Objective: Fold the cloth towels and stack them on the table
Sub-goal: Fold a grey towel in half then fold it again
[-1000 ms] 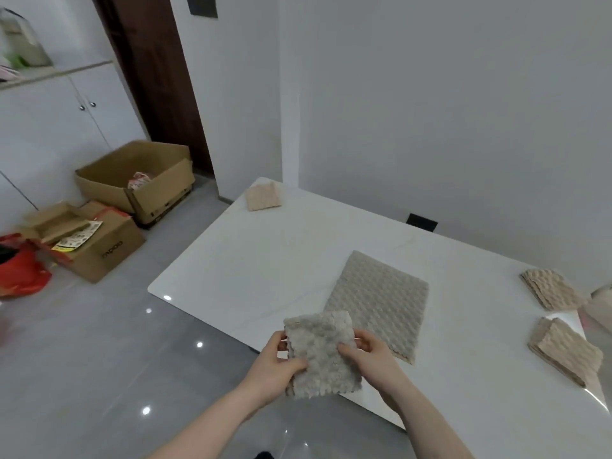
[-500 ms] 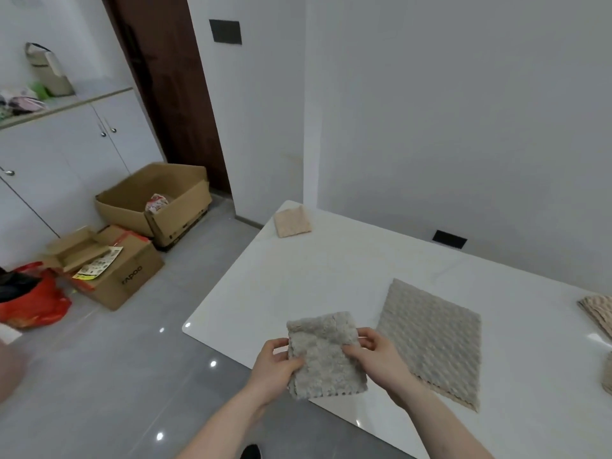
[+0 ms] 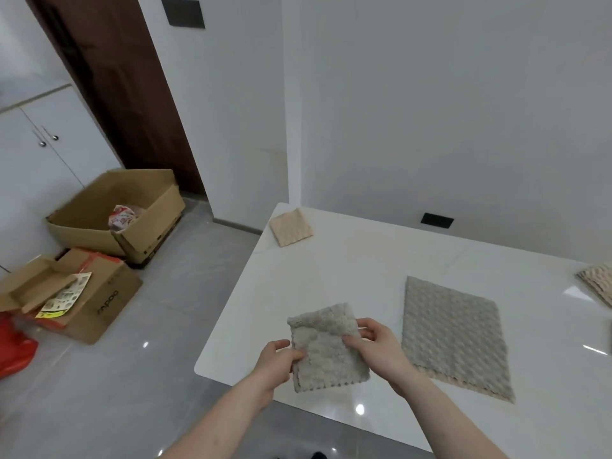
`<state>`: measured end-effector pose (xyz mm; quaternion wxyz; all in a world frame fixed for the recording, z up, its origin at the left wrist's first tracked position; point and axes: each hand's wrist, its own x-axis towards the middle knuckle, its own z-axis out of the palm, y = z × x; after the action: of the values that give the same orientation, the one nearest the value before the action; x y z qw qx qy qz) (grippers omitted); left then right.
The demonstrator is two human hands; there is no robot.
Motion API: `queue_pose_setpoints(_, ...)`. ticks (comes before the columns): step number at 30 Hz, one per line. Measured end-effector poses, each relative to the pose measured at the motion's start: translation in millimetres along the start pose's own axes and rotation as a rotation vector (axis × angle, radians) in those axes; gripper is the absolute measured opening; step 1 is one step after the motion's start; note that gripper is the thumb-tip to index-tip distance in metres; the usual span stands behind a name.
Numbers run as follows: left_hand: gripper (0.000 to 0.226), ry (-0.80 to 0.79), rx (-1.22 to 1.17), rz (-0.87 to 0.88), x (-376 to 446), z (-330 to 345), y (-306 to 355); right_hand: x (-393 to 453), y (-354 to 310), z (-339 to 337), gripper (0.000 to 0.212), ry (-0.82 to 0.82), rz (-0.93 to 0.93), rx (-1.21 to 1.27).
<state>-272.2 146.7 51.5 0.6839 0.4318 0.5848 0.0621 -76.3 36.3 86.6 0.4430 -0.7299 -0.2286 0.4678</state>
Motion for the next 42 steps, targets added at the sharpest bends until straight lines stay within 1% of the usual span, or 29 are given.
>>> queue_pose_setpoints(2, 0.068, -0.022, 0.002, -0.02, 2.5, -4.5, 3.8, 9.4, -5.5, 1.3, 0.019, -0.006, 0.006, -0.017)
queue_pose_setpoints(3, 0.067, -0.014, -0.003, -0.007, 3.8, -7.0, 6.4, 15.1, -8.3, 2.7, 0.019, -0.009, 0.007, -0.02)
queue_pose_setpoints(7, 0.056, 0.04, -0.031, 0.106, 10.2, -23.4, 16.3, 41.4, -16.4, 19.8, 0.019, -0.049, 0.013, -0.02)
queue_pose_setpoints(12, 0.042, 0.104, -0.053, 0.18, 22.3, -52.7, 30.2, 69.8, -25.8, 52.2, 0.021, -0.095, 0.034, -0.046)
queue_pose_setpoints(16, 0.03, 0.1, -0.023, 0.25, 44.8, -73.5, 42.5, 93.0, -37.9, 70.3, 0.021, -0.084, 0.036, -0.074)
queue_pose_setpoints(20, 0.019, 0.049, 0.028, 0.294, 79.4, -100.1, 59.4, 125.1, -46.5, 96.6, 0.021, -0.018, 0.058, -0.093)
queue_pose_setpoints(22, 0.023, -0.001, 0.06, 0.271, 102.0, -118.3, 66.0, 142.3, -50.4, 114.4, 0.02, 0.019, 0.072, -0.113)
queue_pose_setpoints(25, 0.039, -0.049, 0.091, 0.246, 140.1, -148.5, 72.7, 165.4, -56.1, 144.8, 0.02, 0.074, 0.094, -0.132)
queue_pose_setpoints(28, 0.048, -0.092, 0.092, 0.237, 176.9, -170.5, 78.4, 186.4, -60.8, 168.9, 0.025, 0.123, 0.102, -0.169)
queue_pose_setpoints(32, 0.049, -0.131, 0.123, 0.21, 201.4, -180.7, 86.0, 198.8, -62.8, 188.4, 0.033, 0.185, 0.13, -0.166)
queue_pose_setpoints(37, 0.049, -0.164, 0.23, 0.209, 218.0, -179.4, 105.5, 213.8, -63.0, 195.3, 0.037, 0.225, 0.154, -0.182)
queue_pose_setpoints(42, 0.046, -0.134, 0.282, 0.19, 229.1, -178.9, 116.4, 242.3, -61.0, 197.2, 0.048, 0.19, 0.153, -0.235)
